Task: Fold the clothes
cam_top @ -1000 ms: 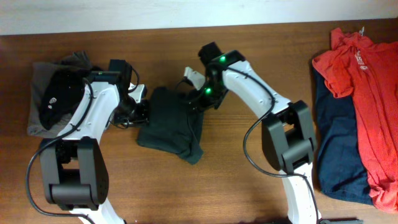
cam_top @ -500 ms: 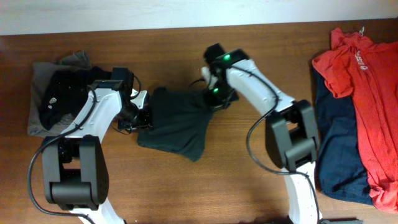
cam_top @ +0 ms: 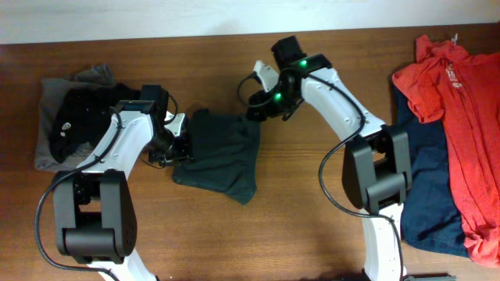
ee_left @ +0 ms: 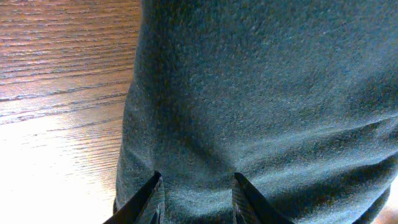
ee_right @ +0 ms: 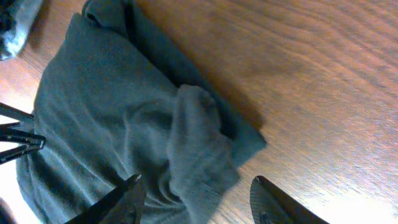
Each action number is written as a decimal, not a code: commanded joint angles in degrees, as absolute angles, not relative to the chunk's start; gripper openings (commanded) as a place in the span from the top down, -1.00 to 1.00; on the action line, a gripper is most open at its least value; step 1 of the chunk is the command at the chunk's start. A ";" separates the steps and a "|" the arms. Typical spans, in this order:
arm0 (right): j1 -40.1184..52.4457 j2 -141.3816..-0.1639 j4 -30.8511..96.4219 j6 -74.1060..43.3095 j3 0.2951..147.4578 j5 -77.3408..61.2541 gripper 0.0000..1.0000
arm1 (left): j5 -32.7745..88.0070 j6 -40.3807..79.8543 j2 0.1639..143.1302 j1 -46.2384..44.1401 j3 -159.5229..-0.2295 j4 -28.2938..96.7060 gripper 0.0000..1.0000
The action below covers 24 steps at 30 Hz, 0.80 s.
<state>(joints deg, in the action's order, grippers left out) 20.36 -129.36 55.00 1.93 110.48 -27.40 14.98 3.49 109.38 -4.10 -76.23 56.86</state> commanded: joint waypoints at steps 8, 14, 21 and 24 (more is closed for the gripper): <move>22.74 -131.68 56.14 -2.63 110.87 -19.46 0.92 | 15.14 3.66 109.40 -4.34 -75.66 53.43 0.28; 15.73 -129.56 62.22 -8.03 111.77 -27.46 0.92 | 15.14 3.64 109.40 -4.34 -75.66 53.39 0.28; 14.90 -129.60 60.42 4.29 111.81 -38.59 0.10 | 15.94 3.66 109.36 -4.34 -75.68 52.38 0.40; 17.52 -129.91 56.05 4.27 111.77 -34.61 -0.13 | 17.85 3.66 109.36 -4.34 -75.68 47.20 0.21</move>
